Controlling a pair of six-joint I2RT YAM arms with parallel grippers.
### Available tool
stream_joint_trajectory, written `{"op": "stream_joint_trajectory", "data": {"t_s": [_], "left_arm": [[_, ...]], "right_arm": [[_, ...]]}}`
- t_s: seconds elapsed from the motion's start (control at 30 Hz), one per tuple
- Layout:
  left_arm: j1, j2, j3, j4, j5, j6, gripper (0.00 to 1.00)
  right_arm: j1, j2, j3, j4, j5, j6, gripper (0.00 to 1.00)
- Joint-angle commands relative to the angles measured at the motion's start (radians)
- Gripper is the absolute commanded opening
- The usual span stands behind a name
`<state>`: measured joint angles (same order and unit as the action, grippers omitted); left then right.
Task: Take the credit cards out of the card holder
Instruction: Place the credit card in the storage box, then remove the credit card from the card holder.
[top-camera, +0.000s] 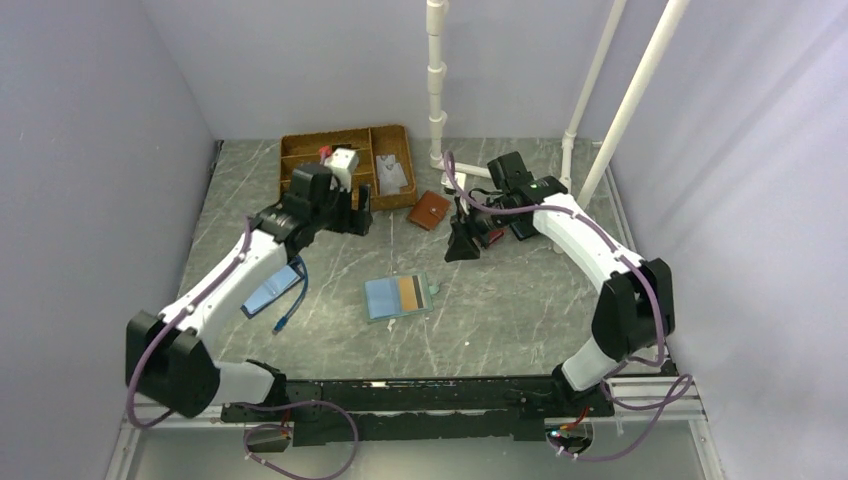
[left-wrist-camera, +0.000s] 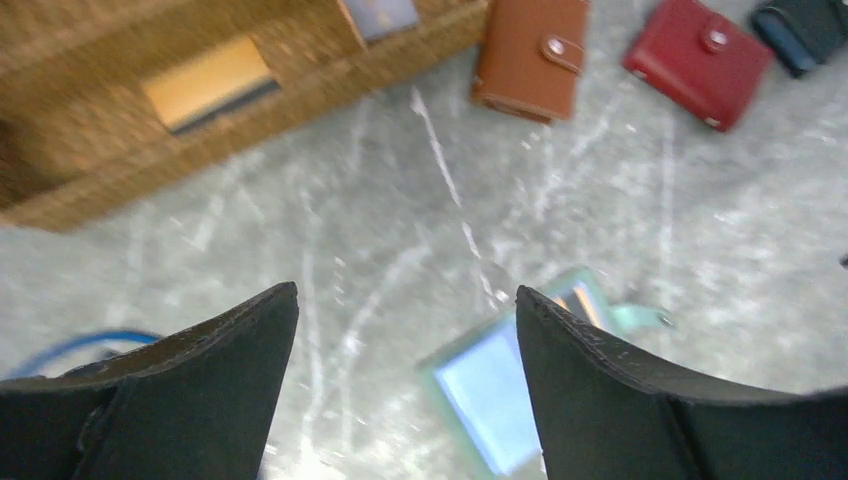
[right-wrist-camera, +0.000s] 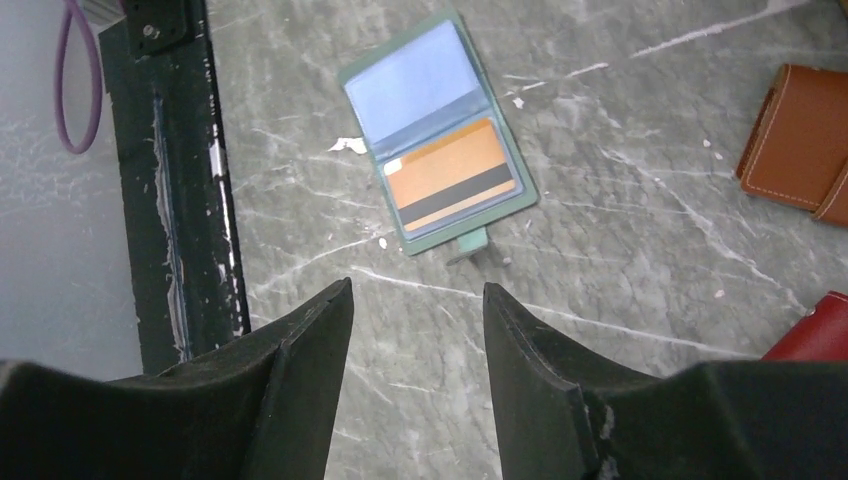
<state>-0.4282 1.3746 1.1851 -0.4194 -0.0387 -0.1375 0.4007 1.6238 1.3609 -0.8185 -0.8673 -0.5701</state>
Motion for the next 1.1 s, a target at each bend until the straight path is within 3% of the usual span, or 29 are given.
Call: {"op": "stream_joint_trajectory", "data": {"t_s": [0.0,0.23,0.57,0.7,1.07], "left_arm": [[0.021,-0.167,-0.189,0.138,0.222,-0.28,0.87],[0.035,-0.34,-0.481,0.404,0.448,-0.564,0.88],[0.036,-0.41,-0.735,0.687,0.541,-0.75,0.92],[0.037,-0.403,-0.768,0.699,0.512,-0.759,0.99],[0.038,-0.286,-0.756,0.725,0.538,-0.779,0.99]], "right_arm": [[0.002,-0.134,-0.103,0.086,-0.101,-0.099,0.54],[0.006,-0.234,-0.25,0.154,-0.224,-0.253,0.56],[0.022,-0.177,-0.27,0.172,-0.233,-0.25,0.56],[0.026,-0.173,-0.277,0.179,-0.221,-0.251,0.56],[0.045,-0.161,-0.295,0.215,-0.174,-0.22,0.56]]}}
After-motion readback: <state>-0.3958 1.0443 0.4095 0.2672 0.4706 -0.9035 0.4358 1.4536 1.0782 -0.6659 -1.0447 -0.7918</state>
